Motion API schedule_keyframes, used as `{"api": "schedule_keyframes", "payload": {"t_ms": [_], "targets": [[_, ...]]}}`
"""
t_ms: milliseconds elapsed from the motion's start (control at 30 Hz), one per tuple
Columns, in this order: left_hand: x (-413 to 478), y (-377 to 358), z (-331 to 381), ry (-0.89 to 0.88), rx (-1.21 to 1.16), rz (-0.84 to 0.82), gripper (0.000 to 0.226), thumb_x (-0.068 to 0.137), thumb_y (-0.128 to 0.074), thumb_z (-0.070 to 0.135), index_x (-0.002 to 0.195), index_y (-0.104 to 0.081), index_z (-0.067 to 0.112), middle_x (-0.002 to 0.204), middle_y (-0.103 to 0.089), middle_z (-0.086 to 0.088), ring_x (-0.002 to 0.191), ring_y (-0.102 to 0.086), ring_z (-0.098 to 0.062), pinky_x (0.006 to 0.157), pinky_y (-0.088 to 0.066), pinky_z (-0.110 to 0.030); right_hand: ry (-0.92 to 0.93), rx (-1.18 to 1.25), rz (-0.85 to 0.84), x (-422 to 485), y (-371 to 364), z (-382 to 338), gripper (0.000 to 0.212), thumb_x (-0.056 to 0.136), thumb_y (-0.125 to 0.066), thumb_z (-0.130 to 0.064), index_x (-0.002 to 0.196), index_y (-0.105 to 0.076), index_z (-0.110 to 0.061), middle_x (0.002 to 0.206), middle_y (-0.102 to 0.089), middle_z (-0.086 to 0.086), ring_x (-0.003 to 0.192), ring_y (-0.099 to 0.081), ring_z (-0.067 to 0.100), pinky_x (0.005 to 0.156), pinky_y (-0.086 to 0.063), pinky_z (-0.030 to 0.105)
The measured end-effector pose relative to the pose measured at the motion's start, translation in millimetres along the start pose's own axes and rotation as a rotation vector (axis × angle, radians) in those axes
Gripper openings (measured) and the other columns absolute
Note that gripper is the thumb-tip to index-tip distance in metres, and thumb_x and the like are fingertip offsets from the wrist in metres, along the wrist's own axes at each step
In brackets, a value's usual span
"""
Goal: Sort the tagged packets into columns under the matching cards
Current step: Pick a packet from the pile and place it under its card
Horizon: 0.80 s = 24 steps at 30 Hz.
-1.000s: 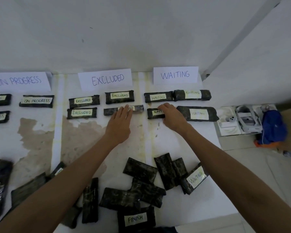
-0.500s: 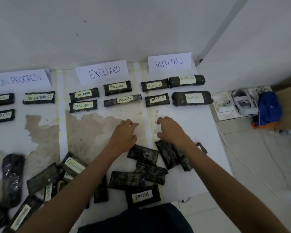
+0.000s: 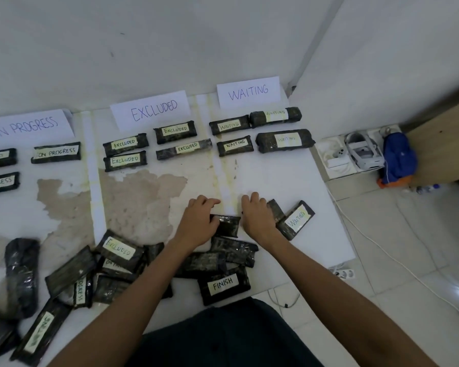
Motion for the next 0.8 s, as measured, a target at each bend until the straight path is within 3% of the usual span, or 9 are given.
{"api": "schedule_keyframes", "payload": {"t_ms": [67, 133, 233, 300, 400, 533, 633, 700, 800], "targets": [[-1.8, 3.5, 5.5, -0.004, -0.072, -0.011, 0.04, 0.089, -0.053, 0.017, 0.129, -0.05, 0.014, 0.116, -0.05, -0.008, 0.11, -0.044, -0.023, 0.093, -0.042, -0.035, -0.025, 0.247, 0.054, -1.7, 13.4, 6.7, 0.031, 0.081, -0.048, 0.008, 0.11, -0.045, -0.003, 0.108, -0.051, 0.017, 0.093, -0.053, 0.033, 0.066, -0.04, 0.036], [-3.5, 5.0, 10.1, 0.014, -0.18, -0.034, 0.037, 0.091, -0.052, 0.017, 0.128, -0.051, 0.016, 0.115, -0.049, -0.005, 0.103, -0.049, -0.018, 0.089, -0.044, -0.031, -0.165, 0.591, 0.127, -5.6, 33.4, 23.4, 0.027, 0.081, -0.05, 0.006, 0.106, -0.05, -0.006, 0.097, -0.057, 0.01, 0.085, -0.055, 0.025, 0.067, -0.044, 0.032], [-4.4, 1.6, 19.6, 0.115, -0.364, -0.096, 0.035, 0.091, -0.053, 0.017, 0.126, -0.052, 0.017, 0.113, -0.05, -0.001, 0.093, -0.055, -0.013, 0.077, -0.043, -0.024, -0.339, 1.076, 0.132, -11.4, 50.5, 39.0, 0.022, 0.083, -0.06, -0.002, 0.102, -0.055, -0.011, 0.101, -0.063, 0.006, 0.085, -0.062, 0.021, 0.068, -0.052, 0.031], [-3.8, -4.6, 26.2, 0.214, -0.519, -0.165, 0.033, 0.091, -0.055, 0.016, 0.124, -0.053, 0.016, 0.112, -0.056, -0.001, 0.096, -0.058, -0.015, 0.078, -0.047, -0.026, -0.393, 1.338, 0.075, -12.9, 51.3, 38.4, 0.021, 0.084, -0.061, 0.0, 0.103, -0.055, -0.007, 0.104, -0.065, 0.012, 0.08, -0.064, 0.025, 0.064, -0.055, 0.032], [-5.7, -8.5, 34.1, 0.295, -0.658, -0.22, 0.025, 0.091, -0.055, 0.013, 0.116, -0.055, 0.015, 0.106, -0.064, -0.003, 0.094, -0.063, -0.021, 0.086, -0.054, -0.037, -0.426, 1.561, 0.034, -15.5, 50.3, 32.6, 0.019, 0.085, -0.059, 0.005, 0.1, -0.055, -0.006, 0.104, -0.064, 0.019, 0.075, -0.063, 0.026, 0.072, -0.054, 0.041], [-8.8, -3.8, 31.1, 0.303, -0.691, -0.206, 0.019, 0.091, -0.055, 0.011, 0.109, -0.054, 0.017, 0.104, -0.063, -0.003, 0.094, -0.064, -0.024, 0.086, -0.055, -0.041, -0.489, 1.629, 0.059, -20.1, 47.0, 25.3, 0.026, 0.087, -0.059, 0.002, 0.107, -0.049, -0.009, 0.103, -0.061, 0.019, 0.077, -0.063, 0.025, 0.072, -0.056, 0.041], [-9.3, 0.0, 16.9, 0.404, -0.757, -0.126, 0.018, 0.088, -0.059, 0.013, 0.106, -0.054, 0.016, 0.103, -0.065, -0.004, 0.092, -0.065, -0.023, 0.086, -0.055, -0.043, -0.511, 1.465, -0.016, -27.4, 44.2, 17.7, 0.042, 0.083, -0.069, -0.011, 0.116, -0.042, -0.015, 0.106, -0.059, 0.015, 0.09, -0.066, 0.025, 0.071, -0.059, 0.039], [-10.6, 4.2, 10.7, 0.454, -0.8, -0.058, 0.02, 0.087, -0.061, 0.015, 0.107, -0.054, 0.013, 0.104, -0.065, -0.007, 0.091, -0.065, -0.023, 0.085, -0.055, -0.044, -0.43, 1.333, -0.073, -33.3, 45.1, 5.7, 0.042, 0.082, -0.07, -0.014, 0.116, -0.046, -0.014, 0.101, -0.06, 0.01, 0.085, -0.066, 0.021, 0.07, -0.059, 0.035], [-13.5, 11.4, 14.4, 0.409, -0.785, -0.039, 0.015, 0.089, -0.059, 0.022, 0.1, -0.057, 0.012, 0.099, -0.065, -0.007, 0.088, -0.065, -0.022, 0.082, -0.056, -0.04, -0.262, 1.097, 0.085, -38.4, 50.4, -5.1, 0.025, 0.081, -0.07, -0.015, 0.104, -0.06, -0.016, 0.092, -0.063, 0.002, 0.075, -0.064, 0.018, 0.066, -0.056, 0.026]]}}
Point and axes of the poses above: each hand's wrist, its own x-axis towards the middle knuckle, its own y-axis out of the back of the hand, z = x × y, the point moved 6 cm from there along x, towards the middle knuckle
